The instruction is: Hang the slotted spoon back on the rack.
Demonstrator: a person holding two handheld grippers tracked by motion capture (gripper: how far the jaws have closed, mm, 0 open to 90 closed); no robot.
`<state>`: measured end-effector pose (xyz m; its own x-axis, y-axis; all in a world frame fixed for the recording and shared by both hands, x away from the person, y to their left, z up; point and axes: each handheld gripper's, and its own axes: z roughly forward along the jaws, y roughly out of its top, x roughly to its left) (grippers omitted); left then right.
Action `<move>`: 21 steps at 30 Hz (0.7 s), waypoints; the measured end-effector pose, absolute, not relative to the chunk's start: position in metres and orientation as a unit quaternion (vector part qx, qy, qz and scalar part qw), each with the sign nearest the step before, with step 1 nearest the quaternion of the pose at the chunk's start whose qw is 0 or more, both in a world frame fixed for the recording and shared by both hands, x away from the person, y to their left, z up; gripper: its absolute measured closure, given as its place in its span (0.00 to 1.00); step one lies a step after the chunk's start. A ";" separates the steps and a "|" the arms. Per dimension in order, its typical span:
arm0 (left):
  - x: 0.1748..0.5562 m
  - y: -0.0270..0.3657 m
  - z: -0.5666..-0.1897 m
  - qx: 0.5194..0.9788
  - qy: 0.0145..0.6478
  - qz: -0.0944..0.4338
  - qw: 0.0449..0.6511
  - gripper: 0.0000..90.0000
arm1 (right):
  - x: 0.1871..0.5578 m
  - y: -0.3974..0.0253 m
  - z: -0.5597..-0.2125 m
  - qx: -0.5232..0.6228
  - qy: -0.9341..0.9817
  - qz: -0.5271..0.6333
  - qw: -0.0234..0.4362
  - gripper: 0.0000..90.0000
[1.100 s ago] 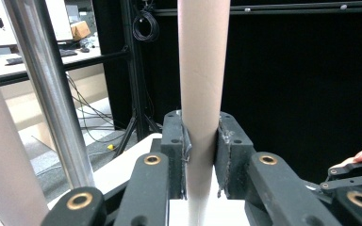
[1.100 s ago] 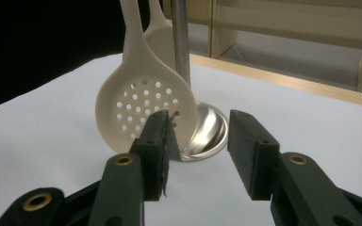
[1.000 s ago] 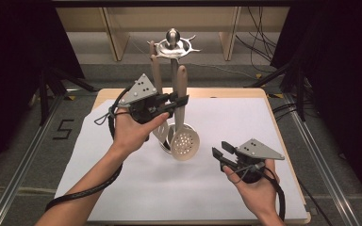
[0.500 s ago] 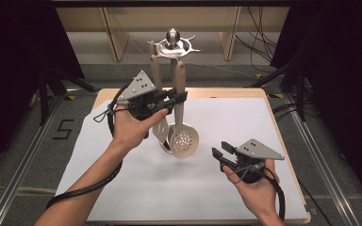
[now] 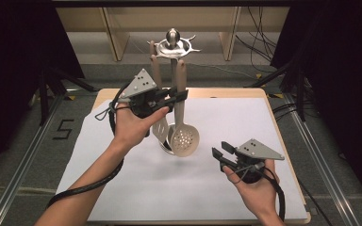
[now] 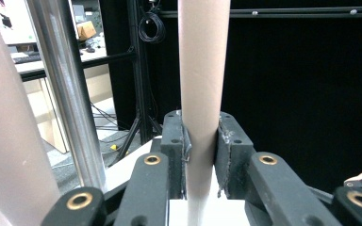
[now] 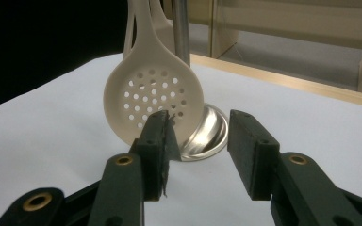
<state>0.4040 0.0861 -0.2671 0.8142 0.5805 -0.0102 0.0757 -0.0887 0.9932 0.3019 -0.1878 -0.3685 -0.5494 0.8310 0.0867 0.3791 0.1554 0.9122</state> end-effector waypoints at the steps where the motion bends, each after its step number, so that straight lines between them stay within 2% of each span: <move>1: 0.404 0.086 -0.267 0.711 0.231 0.199 0.634 0.83 | 0.302 -0.187 -0.369 0.418 0.721 0.502 0.230 0.66; 11: 0.407 0.086 -0.266 0.710 0.233 0.200 0.633 0.83 | 0.303 -0.188 -0.368 0.414 0.727 0.500 0.224 0.66; 14: 0.408 0.086 -0.265 0.710 0.234 0.200 0.633 0.83 | 0.305 -0.190 -0.368 0.400 0.732 0.497 0.239 0.66; 21: 0.409 0.086 -0.265 0.709 0.237 0.199 0.633 0.83 | 0.305 -0.188 -0.369 0.402 0.730 0.502 0.229 0.66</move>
<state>0.4087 0.0863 -0.2649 0.8085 0.5883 -0.0168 0.0833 -0.0863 0.9928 0.3048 -0.1881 -0.3695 -0.5715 0.8177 0.0691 0.3569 0.1718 0.9182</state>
